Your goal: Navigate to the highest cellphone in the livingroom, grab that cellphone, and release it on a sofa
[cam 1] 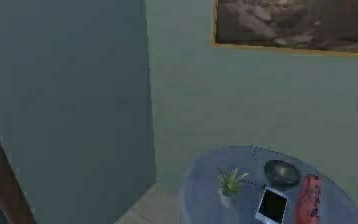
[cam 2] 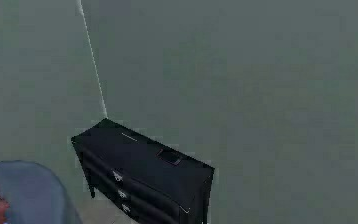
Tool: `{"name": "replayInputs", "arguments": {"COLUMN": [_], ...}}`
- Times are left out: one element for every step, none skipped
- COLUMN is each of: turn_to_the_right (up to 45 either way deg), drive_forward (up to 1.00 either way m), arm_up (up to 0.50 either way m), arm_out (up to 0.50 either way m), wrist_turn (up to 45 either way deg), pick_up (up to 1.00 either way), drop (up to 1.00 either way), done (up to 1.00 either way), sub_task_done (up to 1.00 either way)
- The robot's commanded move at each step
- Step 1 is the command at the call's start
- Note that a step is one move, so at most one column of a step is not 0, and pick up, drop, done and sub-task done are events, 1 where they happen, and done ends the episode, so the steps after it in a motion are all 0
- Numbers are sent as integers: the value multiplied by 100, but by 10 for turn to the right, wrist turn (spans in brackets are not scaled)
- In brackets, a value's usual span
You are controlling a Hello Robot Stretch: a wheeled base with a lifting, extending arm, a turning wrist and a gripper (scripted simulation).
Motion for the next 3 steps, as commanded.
{"name": "replayInputs", "arguments": {"turn_to_the_right": [-450,-120,0], "drive_forward": [0,0,0], "arm_up": [0,0,50], "arm_out": [0,0,0], "wrist_turn": [0,0,0], "pick_up": [0,0,0], "drop": [0,0,0], "done": [0,0,0], "sub_task_done": [0,0,0]}}
